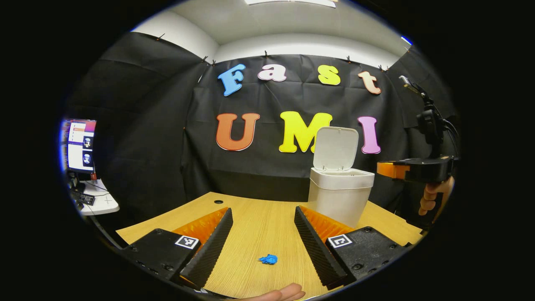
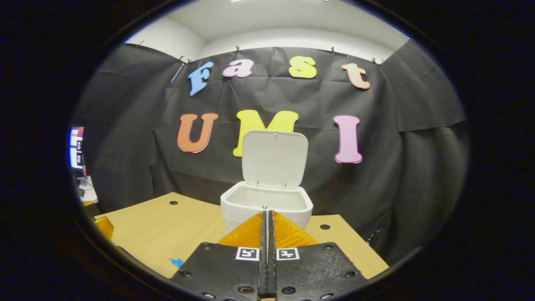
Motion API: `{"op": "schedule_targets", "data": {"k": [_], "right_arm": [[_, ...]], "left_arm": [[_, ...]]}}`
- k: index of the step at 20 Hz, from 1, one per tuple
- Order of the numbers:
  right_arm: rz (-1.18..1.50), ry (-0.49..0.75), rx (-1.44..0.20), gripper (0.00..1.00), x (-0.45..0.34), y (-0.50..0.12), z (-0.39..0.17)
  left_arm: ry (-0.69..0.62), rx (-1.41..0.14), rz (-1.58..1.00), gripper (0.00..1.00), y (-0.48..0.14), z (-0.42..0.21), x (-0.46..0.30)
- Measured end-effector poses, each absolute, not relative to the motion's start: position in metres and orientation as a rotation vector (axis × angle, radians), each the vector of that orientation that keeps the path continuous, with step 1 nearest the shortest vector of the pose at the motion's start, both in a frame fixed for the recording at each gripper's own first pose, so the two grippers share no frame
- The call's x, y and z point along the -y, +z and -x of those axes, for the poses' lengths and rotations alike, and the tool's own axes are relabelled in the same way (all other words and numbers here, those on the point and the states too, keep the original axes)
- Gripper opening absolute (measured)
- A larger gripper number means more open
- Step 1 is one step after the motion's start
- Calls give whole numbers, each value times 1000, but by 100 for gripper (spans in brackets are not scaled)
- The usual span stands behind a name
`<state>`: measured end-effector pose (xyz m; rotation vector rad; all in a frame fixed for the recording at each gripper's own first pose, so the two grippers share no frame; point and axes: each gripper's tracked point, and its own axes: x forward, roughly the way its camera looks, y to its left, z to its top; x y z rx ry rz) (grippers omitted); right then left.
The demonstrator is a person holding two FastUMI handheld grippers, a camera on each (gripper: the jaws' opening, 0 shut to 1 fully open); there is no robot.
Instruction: Press the lid of the desktop garbage bin to open it, pick up the crumpled paper on the desktop and throw it into the bin, then pick up the pop can on the desktop and drop it into the bin, and finally close the garbage bin lid.
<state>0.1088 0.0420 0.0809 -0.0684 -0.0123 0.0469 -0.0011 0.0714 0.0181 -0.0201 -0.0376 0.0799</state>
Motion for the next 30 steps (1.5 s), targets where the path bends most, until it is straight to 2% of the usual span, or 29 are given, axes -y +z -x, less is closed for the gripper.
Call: {"op": "schedule_targets", "data": {"k": [7,8,9,10,11,12,15,16,17,18,19,20,23,25,30], "right_arm": [[3,98,-10,0,-30,45,-78],[-18,93,0,3,-25,42,-70],[-27,75,11,20,-18,38,-64],[-29,57,22,23,-10,33,-58],[-26,59,36,36,-7,30,-52],[-24,76,50,36,-8,28,-47],[-19,108,95,68,-5,26,-33],[-27,117,114,70,-4,25,-29],[-37,123,120,84,-4,24,-26],[-37,126,128,93,-5,19,-24],[-25,126,137,97,-5,17,-23],[-17,122,142,94,-5,11,-22],[-4,148,119,96,-15,-12,-25],[22,181,78,94,-30,-27,-27],[50,207,44,98,-48,-42,-26]], "left_arm": [[79,7,61,96,7,-14,-81],[71,-2,77,96,4,-19,-80],[63,-14,96,96,-2,-23,-77],[51,-38,112,98,-9,-29,-74],[38,-61,113,98,-16,-33,-70],[38,-78,105,98,-23,-37,-70],[72,-115,54,98,-41,-45,-77],[79,-140,42,98,-53,-48,-75],[79,-166,40,98,-64,-50,-74],[73,-196,40,98,-76,-54,-72],[68,-231,39,98,-89,-58,-69],[63,-267,36,98,-104,-64,-67],[47,-368,27,98,-143,-76,-57],[36,-437,21,98,-165,-80,-61],[10,-545,56,98,-200,-91,-65]]}}
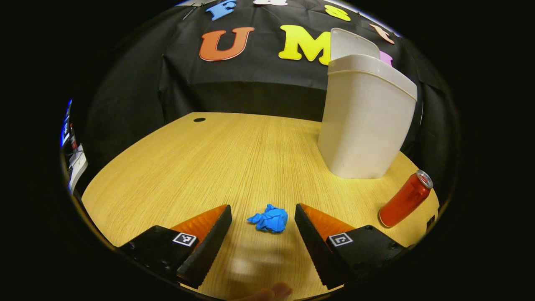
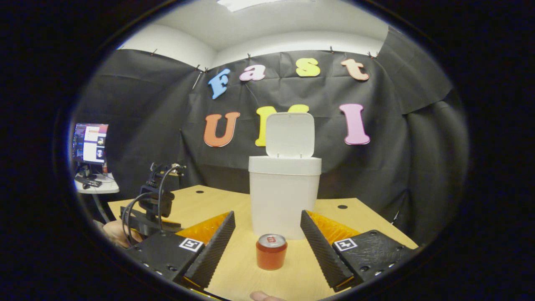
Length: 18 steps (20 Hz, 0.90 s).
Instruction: Press the lid of the desktop garbage bin to open it, pick up the crumpled paper on the desktop and throw it into the bin, then pick up the pop can on the desktop and drop it into the bin, and finally close the garbage bin lid.
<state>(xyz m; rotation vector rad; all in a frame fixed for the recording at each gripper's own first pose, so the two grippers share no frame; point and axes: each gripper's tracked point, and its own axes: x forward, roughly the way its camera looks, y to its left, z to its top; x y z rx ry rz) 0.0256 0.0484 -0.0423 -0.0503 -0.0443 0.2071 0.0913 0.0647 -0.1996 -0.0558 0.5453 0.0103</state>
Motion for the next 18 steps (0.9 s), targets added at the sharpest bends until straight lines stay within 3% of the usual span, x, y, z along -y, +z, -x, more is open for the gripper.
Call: {"op": "schedule_targets", "data": {"k": [10,18], "right_arm": [[22,235,-17,98,-54,-63,-26],[16,204,-41,96,-44,-74,-27]], "left_arm": [[-21,-608,3,98,-215,-104,-59],[0,-597,-52,79,-217,-103,-64]]}}
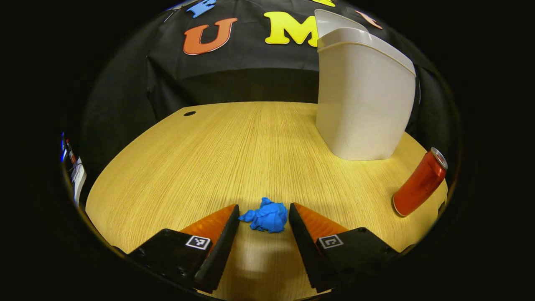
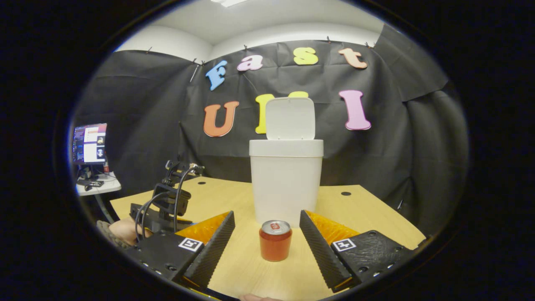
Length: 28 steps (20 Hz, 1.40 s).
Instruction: Press the lid of the desktop garbage bin to open it, pick up the crumpled paper on the desktop and throw it into the bin, then pick up the pop can on the desktop and drop it into the bin, and finally close the garbage bin lid.
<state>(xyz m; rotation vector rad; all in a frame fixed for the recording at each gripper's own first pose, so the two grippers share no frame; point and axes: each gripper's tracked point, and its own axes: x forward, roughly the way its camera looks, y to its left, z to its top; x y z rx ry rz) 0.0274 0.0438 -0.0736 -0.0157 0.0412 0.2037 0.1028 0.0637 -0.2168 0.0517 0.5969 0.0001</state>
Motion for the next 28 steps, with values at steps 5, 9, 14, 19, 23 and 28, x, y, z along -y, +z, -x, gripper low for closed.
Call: {"op": "schedule_targets", "data": {"k": [5,9,14,19,23,28], "right_arm": [[21,202,-88,96,-47,-92,-29],[34,190,-131,97,-48,-110,-34],[9,181,-211,97,-48,-135,-42],[-72,133,-322,96,-43,-164,-61],[-88,137,-408,96,-52,-191,-81],[-43,85,-433,97,-50,-198,-103]], "left_arm": [[15,-594,-58,48,-217,-103,-67],[-7,-593,-44,35,-212,-99,-62],[-33,-517,-36,32,-182,-92,-57],[-32,-428,-48,32,-148,-82,-51],[-52,-409,-77,31,-140,-78,-43],[-80,-422,-90,32,-144,-77,-37]]}}
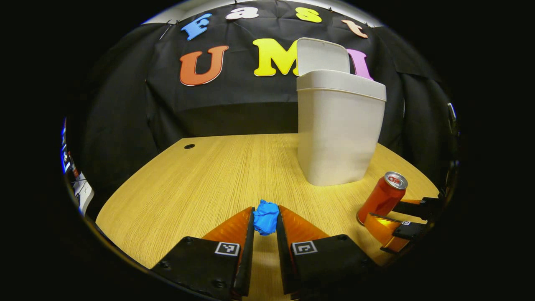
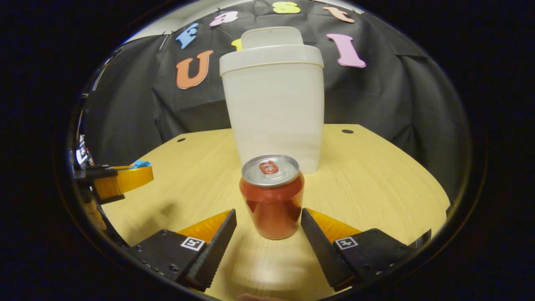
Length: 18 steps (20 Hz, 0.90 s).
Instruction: Press the lid of the desktop garbage bin to open it, pick up the crumpled paper on the desktop and throw it into the bin, then pick up the pop can on the desktop and drop it into the bin, and finally close the garbage bin lid.
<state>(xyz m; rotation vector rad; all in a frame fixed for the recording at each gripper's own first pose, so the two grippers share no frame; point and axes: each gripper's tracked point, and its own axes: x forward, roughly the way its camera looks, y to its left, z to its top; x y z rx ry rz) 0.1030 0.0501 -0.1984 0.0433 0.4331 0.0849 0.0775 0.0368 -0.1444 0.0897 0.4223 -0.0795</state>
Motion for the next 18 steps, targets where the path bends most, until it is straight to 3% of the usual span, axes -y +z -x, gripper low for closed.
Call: {"op": "schedule_targets", "data": {"k": [6,8,18], "right_arm": [[-7,45,-394,95,-48,-192,-124],[-14,60,-380,82,-51,-189,-121],[-38,58,-237,81,-34,-121,-91]], "left_arm": [[-83,-448,-91,31,-153,-80,-36],[-86,-446,-93,32,-152,-80,-34],[-117,-371,-70,32,-138,-81,-22]]}}
